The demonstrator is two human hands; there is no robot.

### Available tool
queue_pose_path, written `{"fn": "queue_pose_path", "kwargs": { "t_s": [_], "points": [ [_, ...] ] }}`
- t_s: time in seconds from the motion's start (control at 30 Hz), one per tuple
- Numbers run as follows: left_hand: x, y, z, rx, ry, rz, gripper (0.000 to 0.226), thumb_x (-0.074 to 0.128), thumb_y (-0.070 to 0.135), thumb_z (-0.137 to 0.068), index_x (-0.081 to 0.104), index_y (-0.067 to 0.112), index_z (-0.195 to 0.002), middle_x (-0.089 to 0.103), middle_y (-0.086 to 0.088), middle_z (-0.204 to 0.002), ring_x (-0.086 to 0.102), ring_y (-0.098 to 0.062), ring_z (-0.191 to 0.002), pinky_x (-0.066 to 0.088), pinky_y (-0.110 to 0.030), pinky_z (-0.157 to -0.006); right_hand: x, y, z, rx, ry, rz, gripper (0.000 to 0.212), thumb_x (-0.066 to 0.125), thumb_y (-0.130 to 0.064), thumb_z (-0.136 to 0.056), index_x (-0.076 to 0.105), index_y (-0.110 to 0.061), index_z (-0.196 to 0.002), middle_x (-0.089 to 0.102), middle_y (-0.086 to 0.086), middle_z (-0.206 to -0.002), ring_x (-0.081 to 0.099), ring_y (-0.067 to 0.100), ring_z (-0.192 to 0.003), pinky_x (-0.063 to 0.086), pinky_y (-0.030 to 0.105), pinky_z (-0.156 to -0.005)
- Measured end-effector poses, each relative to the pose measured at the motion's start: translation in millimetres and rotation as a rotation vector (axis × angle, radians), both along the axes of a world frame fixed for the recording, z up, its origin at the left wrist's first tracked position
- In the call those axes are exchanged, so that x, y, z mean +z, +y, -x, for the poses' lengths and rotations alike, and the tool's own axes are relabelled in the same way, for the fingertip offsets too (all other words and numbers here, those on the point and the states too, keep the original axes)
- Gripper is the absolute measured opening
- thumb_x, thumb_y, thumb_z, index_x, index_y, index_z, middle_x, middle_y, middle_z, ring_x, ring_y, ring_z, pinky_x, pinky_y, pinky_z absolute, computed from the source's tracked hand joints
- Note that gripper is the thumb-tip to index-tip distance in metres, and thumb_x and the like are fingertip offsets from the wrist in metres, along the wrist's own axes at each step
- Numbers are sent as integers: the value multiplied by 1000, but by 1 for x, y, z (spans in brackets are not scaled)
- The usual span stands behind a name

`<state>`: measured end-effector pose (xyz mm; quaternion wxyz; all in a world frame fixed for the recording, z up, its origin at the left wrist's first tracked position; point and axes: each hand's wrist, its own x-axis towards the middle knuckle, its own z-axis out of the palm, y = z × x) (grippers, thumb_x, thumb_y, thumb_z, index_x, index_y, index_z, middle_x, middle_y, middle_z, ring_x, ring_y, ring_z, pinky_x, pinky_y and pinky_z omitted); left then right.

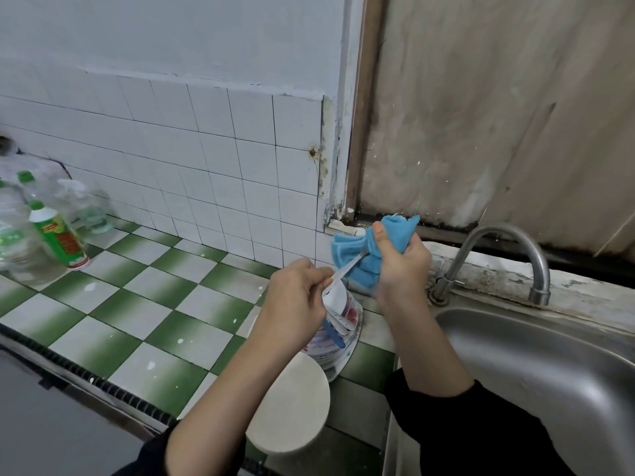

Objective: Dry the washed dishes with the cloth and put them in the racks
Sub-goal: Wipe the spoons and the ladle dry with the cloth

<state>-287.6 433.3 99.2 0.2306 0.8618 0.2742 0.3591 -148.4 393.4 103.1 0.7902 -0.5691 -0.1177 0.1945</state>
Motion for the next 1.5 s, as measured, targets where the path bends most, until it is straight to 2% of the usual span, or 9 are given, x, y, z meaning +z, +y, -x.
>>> {"fn": "queue_pose_path", "kwargs": {
  "t_s": [0.23, 0.4, 0.7, 0.8, 0.9, 1.0, 1.17, 1.33, 1.5],
  "points": [
    [-7, -4, -5, -34, 79, 85, 21, 57, -4, -89, 76, 5, -93, 50, 2, -72, 50, -19, -72, 29, -12, -59, -9, -6, -12, -88, 18, 142, 16, 72, -22, -88, 57, -19, -87, 64, 1, -90, 64, 15, -78, 56, 32, -67],
    [-17, -5, -2, 15, -13, 206, 21, 56, -3, -90, 75, 5, -91, 65, -5, -86, 55, -17, -79, 35, -13, -67, 15, -15, -43, -257, 108, -45, 13, 70, -28, -90, 59, -21, -88, 65, -7, -86, 65, 7, -73, 54, 27, -65],
    [-11, -9, -12, 49, -189, 394, 18, 60, 2, -90, 75, 11, -89, 66, 10, -78, 59, 1, -68, 51, -18, -68, 3, -24, 35, 293, 310, -102, 27, 54, -28, -98, 62, -3, -104, 69, 12, -95, 69, 24, -89, 58, 39, -82],
    [-10, -8, -9, 15, -141, 490, 25, 67, 2, -86, 72, 20, -70, 63, 12, -57, 59, -10, -51, 57, -33, -60, -1, -21, 44, 336, 256, -74, 10, 59, -11, -96, 63, -4, -101, 69, 15, -92, 69, 25, -79, 60, 33, -69],
    [-5, -1, -3, 104, -150, 477, 27, 77, 6, -79, 68, 26, -64, 63, 8, -57, 58, -4, -51, 55, -25, -60, -2, -19, 37, 290, 160, -2, 7, 63, -8, -93, 65, -9, -99, 71, 17, -96, 71, 31, -86, 60, 41, -77],
    [10, 9, 1, 164, -241, 400, 13, 72, 9, -84, 71, 22, -85, 62, 10, -69, 54, 7, -59, 44, -7, -57, 1, -21, 31, 332, 35, 74, 6, 65, -11, -92, 66, -12, -98, 72, 12, -91, 72, 29, -84, 61, 41, -75],
    [36, 28, -1, -1, -364, 622, 42, 70, 9, -87, 60, 22, -125, 69, 2, -95, 67, -3, -79, 51, -11, -72, 3, -23, 37, 520, -165, 176, 34, 67, -9, -90, 50, -24, -115, 63, 8, -104, 69, 16, -77, 57, 25, -63],
    [41, 28, -5, -44, -425, 726, 58, 64, -16, -82, 57, 12, -133, 48, -17, -74, 59, -12, -51, 57, -21, -62, -5, -34, 53, 541, -353, 254, 32, 67, -16, -91, 43, -31, -104, 58, -3, -100, 68, 7, -72, 57, 22, -63],
    [31, 29, -1, -17, -610, 771, 59, 63, -18, -81, 57, 13, -132, 49, -19, -81, 68, -25, -67, 58, -22, -62, -17, -56, 52, 527, -513, 294, 30, 71, -21, -88, 43, -29, -91, 64, -2, -99, 70, 14, -83, 61, 36, -70]
  ]
}}
